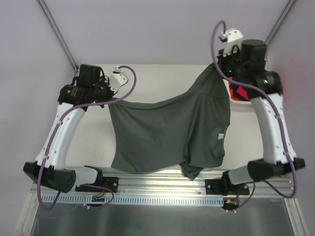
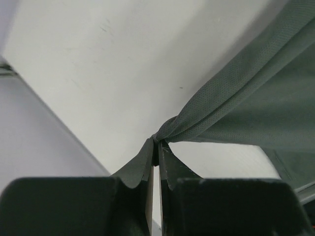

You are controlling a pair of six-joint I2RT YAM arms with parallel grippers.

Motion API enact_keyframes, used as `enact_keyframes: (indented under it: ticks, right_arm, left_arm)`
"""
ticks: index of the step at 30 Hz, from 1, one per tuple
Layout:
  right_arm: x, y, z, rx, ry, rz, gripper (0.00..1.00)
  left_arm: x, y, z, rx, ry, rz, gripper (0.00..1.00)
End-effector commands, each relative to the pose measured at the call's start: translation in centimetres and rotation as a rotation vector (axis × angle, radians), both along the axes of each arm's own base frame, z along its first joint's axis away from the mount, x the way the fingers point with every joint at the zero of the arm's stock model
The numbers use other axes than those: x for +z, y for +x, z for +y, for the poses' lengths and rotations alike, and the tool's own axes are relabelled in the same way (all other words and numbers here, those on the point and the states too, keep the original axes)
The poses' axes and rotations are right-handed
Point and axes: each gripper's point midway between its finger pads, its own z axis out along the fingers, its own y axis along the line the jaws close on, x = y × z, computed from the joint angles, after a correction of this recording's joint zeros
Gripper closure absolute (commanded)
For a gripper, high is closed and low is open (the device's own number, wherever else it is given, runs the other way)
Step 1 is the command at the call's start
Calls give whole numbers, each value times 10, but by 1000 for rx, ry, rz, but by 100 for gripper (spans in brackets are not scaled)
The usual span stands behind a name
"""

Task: Fold and stack the t-shirts
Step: Flatten out the tshirt

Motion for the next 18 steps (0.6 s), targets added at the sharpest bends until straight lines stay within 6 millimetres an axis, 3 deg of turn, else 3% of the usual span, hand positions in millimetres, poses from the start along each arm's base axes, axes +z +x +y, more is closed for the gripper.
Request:
enact_keyframes:
  ticks: [1, 3, 4, 5, 6, 7, 8, 9, 10, 11, 12, 13, 14, 15, 16, 17, 18]
  right_arm:
    - [-60, 45, 26, 70, -35, 148, 99]
    - [-85, 66, 31, 69, -59, 200, 99]
    - [-114, 84, 35, 70, -82, 258, 99]
    - [-127, 96, 39, 74, -92, 278, 99]
    - [-129, 109, 40, 69, -105, 269, 100]
    - [-162, 129, 44, 64, -134, 323, 100]
    - [-172, 140, 43, 59, -154, 335, 100]
    - [-165, 156, 43, 43, -168, 298, 100]
    - [-178, 168, 42, 32, -187, 306, 99]
    - [-202, 186, 41, 27, -218, 319, 99]
    - [-204, 199, 42, 20, -227, 297, 100]
    - [-211, 209, 36, -8, -256, 286, 99]
    - [-228, 225, 34, -15, -279, 279, 99]
    - [-231, 233, 31, -34, -295, 264, 99]
    - [-233, 241, 28, -48, -302, 246, 99]
    - [-235, 251, 25, -66, -303, 219, 100]
    - [-243, 257, 23, -76, -307, 217, 100]
  left_arm:
    - [-46, 23, -2, -51, -55, 109, 100]
    - [-76, 50, 4, -28, -70, 164, 100]
    - [-85, 59, 4, -29, -85, 179, 100]
    - [-92, 70, 5, -23, -95, 188, 100]
    - [-115, 87, 8, -7, -103, 227, 100]
    - [-117, 102, 9, -4, -105, 219, 100]
    - [-124, 115, 12, 9, -102, 222, 100]
    - [-149, 130, 14, 27, -98, 268, 100]
    - [-140, 154, 20, 42, -101, 221, 100]
    - [-144, 168, 25, 62, -90, 213, 100]
    - [-170, 182, 28, 76, -81, 257, 100]
    - [-153, 208, 31, 84, -79, 191, 100]
    - [-155, 221, 35, 99, -63, 176, 100]
    - [-176, 234, 36, 99, -48, 199, 100]
    - [-158, 254, 37, 97, -47, 135, 100]
    - [-159, 264, 39, 106, -34, 120, 100]
    - [-174, 274, 41, 108, -22, 130, 100]
